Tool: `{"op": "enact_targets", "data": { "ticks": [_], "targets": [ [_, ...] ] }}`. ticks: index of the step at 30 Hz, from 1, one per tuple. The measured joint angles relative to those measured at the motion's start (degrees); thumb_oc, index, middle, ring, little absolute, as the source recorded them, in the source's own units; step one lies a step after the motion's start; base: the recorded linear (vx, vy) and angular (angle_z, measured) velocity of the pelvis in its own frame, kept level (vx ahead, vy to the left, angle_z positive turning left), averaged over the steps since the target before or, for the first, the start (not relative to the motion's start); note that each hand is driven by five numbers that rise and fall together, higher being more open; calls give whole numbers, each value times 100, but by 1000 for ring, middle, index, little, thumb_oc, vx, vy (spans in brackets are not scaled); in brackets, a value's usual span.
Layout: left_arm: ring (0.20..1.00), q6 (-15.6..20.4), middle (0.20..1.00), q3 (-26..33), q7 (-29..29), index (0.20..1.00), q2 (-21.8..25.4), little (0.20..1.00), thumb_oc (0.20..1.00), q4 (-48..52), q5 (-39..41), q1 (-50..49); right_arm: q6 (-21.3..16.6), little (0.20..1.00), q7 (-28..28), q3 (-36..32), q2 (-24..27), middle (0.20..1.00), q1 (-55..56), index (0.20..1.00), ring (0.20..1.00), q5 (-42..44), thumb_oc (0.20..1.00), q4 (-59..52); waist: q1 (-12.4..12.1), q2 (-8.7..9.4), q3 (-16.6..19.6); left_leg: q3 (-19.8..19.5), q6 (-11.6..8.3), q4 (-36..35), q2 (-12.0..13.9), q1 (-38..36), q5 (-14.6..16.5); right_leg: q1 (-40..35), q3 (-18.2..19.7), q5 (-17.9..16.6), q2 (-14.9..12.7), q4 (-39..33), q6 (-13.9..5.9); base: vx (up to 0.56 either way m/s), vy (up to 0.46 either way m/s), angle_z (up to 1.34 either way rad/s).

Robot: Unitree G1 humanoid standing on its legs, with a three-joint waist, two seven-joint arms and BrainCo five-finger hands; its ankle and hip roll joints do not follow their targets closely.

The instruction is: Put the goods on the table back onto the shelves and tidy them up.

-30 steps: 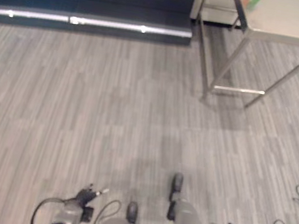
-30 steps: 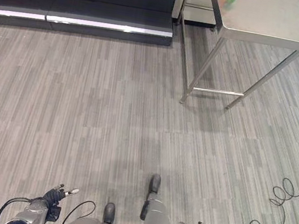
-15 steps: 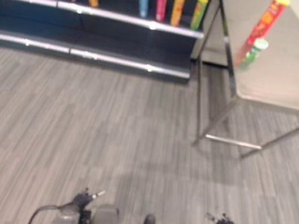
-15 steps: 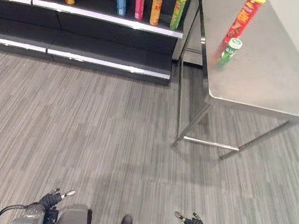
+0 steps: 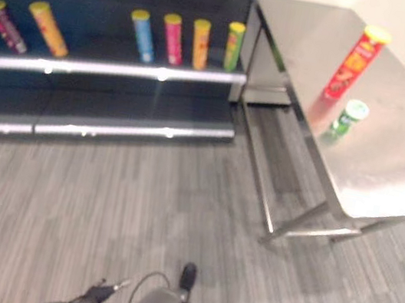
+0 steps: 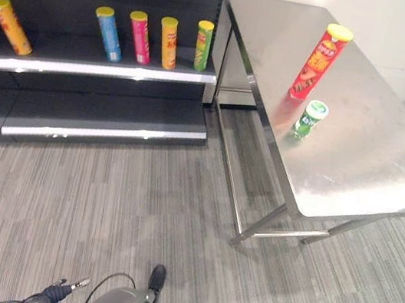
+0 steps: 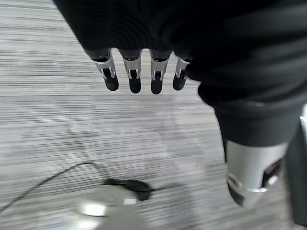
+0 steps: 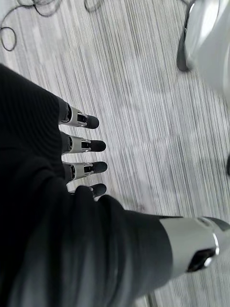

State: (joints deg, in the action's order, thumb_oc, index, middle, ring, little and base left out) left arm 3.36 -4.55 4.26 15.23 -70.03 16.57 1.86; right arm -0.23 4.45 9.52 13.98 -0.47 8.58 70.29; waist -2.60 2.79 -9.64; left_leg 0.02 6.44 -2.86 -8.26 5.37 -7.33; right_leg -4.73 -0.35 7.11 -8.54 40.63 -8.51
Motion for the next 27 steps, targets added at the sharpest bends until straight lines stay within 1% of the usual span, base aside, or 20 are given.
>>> {"op": "enact_targets", "data": {
  "ticks": [1,3,4,6,8,9,10,11,14,15,17,18,20,21,22,23,24,25,26,27],
  "targets": [
    [1000,2,1000,-62,5,1000,7,1000,1000,25,-2,29,10,1000,0,-5,0,1000,-18,1000,1000,7,1000,-9,22,45,24,-13,34,-3,-96,-107,-22,302,-67,-28,-156,641,74,195,151,33],
    [1000,25,1000,-229,1,1000,11,1000,1000,53,-36,91,12,1000,12,-82,8,1000,78,1000,1000,47,1000,3,103,-125,-5,-116,326,0,-198,-387,235,793,-100,34,-381,1085,155,332,103,25],
    [1000,14,1000,-240,3,1000,6,1000,1000,91,-35,94,-18,1000,30,-150,23,1000,82,1000,1000,64,1000,-28,96,-275,-55,-124,276,-52,-162,-536,200,1048,-535,229,-630,954,329,423,-9,9],
    [1000,2,1000,-232,9,1000,69,1000,1000,158,-30,72,-20,1000,25,-151,91,1000,114,1000,1000,104,1000,-227,137,-394,-63,-170,140,-123,-99,-620,321,1360,-801,336,-584,31,288,317,-93,3],
    [1000,-4,1000,-224,13,1000,87,1000,1000,162,-30,94,-9,1000,34,-145,175,1000,31,1000,1000,104,1000,-272,230,-509,-121,-160,-31,-200,68,-700,472,1470,-1301,200,-178,-1837,296,391,-111,13],
    [1000,-22,1000,-181,12,1000,99,1000,1000,88,-37,105,-14,1000,36,-129,166,1000,48,1000,1000,107,1000,-271,350,-414,-147,179,-292,-133,163,-757,823,1384,-1287,-184,138,-3308,83,386,-63,32],
    [1000,-36,1000,-161,12,1000,101,1000,1000,30,-49,129,-16,1000,35,-121,164,1000,109,1000,1000,106,1000,-295,509,-302,-180,397,-368,-85,162,-810,975,1376,-1258,-482,259,-3911,-91,483,-88,41],
    [1000,-57,1000,-164,9,1000,81,1000,1000,-48,-89,166,13,1000,38,-123,164,1000,159,1000,1000,107,1000,-290,553,-225,-201,295,-427,-128,89,-1008,930,1423,-1211,-888,435,-4474,-181,210,-46,46],
    [1000,-2,1000,-221,0,1000,76,1000,1000,195,-203,111,109,1000,38,-137,145,1000,337,1000,1000,106,1000,-168,658,56,-243,174,-220,-220,-121,-1360,969,1668,-1358,-1290,504,-4254,98,280,-79,49],
    [1000,19,1000,-231,2,1000,33,1000,1000,247,-206,57,99,1000,38,-149,154,1000,326,1000,1000,106,1000,-85,628,52,-238,70,-297,-217,-129,-1549,1133,1636,-1507,-1333,607,-3954,239,413,-164,31],
    [1000,11,1000,-229,1,1000,-66,1000,1000,225,-206,-77,91,1000,34,-151,165,1000,276,1000,1000,106,1000,37,635,-117,-153,-167,-502,-88,-2,-1745,1256,1393,-1658,-1210,1001,-3763,755,331,-207,37],
    [1000,10,1000,-222,-7,1000,-100,1000,1000,218,-205,-109,100,1000,31,-144,182,1000,188,1000,1000,106,1000,123,601,-79,-134,-170,-519,356,-155,-1693,1270,1077,-1687,-1185,1052,-4011,1437,186,-193,44],
    [1000,21,1000,-211,-7,1000,-170,1000,1000,332,-202,-168,88,1000,30,-113,294,1000,143,1000,1000,95,1000,102,410,-67,-147,137,-726,2237,-331,-961,1323,456,-1553,-1172,905,-4564,1545,108,-165,14],
    [1000,26,1000,-200,5,1000,-139,1000,1000,543,-194,-227,86,1000,25,-104,283,1000,18,1000,1000,77,1000,139,237,-89,-161,355,-952,4727,-58,360,1361,293,-1443,-970,959,-4569,1607,243,25,-52],
    [1000,-7,1000,-179,7,1000,-24,1000,1000,604,-185,-110,85,1000,25,-92,152,1000,-335,1000,1000,42,1000,193,104,148,-362,133,-981,5896,656,1859,1302,60,-1285,-905,934,-4510,1677,281,146,-67],
    [1000,-16,1000,-221,5,1000,56,1000,1000,599,-180,-94,94,1000,30,-84,78,1000,-387,1000,1000,37,1000,169,107,375,-441,51,-961,4721,874,1806,1326,-156,-1125,-814,818,-4564,1497,344,255,-91],
    [1000,-13,1000,-235,1,1000,63,1000,1000,584,-182,-122,92,1000,29,-30,90,1000,-402,1000,1000,29,1000,173,82,398,-463,-206,-1046,2458,1060,1365,1222,-322,-966,-687,774,-4567,1254,156,153,-80],
    [1000,-12,1000,-237,0,1000,15,1000,1000,560,-184,-71,90,1000,38,121,173,1000,-426,1000,1000,-17,1000,230,129,266,-517,-602,-1237,574,1148,922,893,-527,-793,-565,801,-4571,1084,214,308,-70],
    [1000,-10,1000,-236,0,1000,-33,1000,1000,462,-186,67,98,1000,45,168,292,1000,-451,1000,1000,-121,1000,363,180,86,-579,-1001,-1363,-87,1110,789,664,-662,-749,-492,805,-4570,971,121,207,-83],
    [1000,-3,1000,-269,16,1000,-124,1000,1000,463,-201,165,106,1000,46,107,438,1000,-322,1000,1000,-269,1000,390,216,-187,-611,-1029,-1220,67,1106,690,511,-780,-549,-447,799,-4569,916,142,303,-108]
  ]
}}
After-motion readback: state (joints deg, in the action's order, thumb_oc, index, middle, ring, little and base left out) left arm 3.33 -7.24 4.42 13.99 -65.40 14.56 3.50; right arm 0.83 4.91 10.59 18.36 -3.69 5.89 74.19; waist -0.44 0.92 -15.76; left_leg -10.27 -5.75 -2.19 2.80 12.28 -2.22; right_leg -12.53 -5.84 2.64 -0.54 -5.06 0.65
